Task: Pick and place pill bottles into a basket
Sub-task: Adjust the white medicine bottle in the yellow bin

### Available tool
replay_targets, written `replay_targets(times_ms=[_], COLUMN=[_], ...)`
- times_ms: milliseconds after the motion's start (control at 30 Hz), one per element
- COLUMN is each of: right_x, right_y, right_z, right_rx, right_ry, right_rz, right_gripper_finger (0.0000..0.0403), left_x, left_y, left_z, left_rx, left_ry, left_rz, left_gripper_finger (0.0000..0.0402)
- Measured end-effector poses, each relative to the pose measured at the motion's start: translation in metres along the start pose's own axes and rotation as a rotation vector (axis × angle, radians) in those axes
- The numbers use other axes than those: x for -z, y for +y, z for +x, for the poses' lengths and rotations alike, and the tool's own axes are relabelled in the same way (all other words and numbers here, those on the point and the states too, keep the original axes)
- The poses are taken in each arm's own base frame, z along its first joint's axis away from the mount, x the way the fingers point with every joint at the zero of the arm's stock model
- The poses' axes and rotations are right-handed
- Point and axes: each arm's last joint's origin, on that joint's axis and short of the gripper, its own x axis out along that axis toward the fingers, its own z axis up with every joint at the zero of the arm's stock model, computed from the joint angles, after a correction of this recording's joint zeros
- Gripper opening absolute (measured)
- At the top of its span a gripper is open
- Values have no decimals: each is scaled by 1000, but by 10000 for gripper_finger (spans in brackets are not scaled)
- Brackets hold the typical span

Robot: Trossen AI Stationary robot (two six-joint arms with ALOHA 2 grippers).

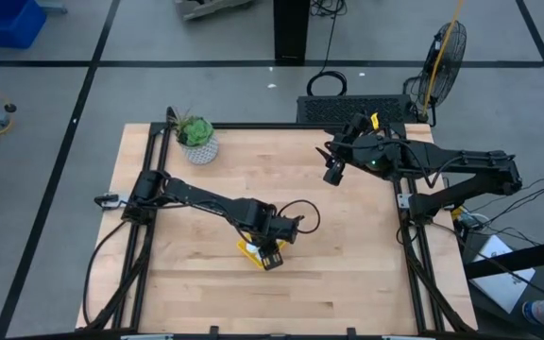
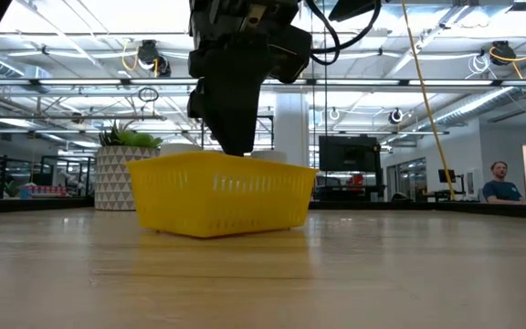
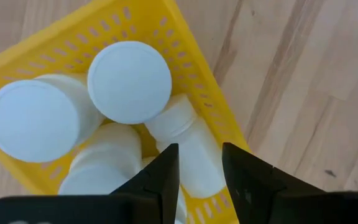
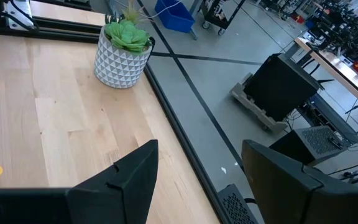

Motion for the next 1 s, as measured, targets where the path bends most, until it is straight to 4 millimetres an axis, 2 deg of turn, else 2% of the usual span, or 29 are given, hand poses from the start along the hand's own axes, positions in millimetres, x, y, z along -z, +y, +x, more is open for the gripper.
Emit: replay_targets(times_ms=[433,767,1000], right_x=[0,0,-1], right_y=[0,0,0], right_z=[0,0,0], right_rx=[0,1,1], right_ry=[0,-4,-7], right_rz=[0,3,5], right_gripper_finger=[224,224,224], left_x=[2,0,0], left_y=[4,0,-2], left_z=[9,21,21], left_rx=[-70,29,32], left_ry=[29,67,62], left_rz=[2,25,42], left_gripper_finger=[129,129,129])
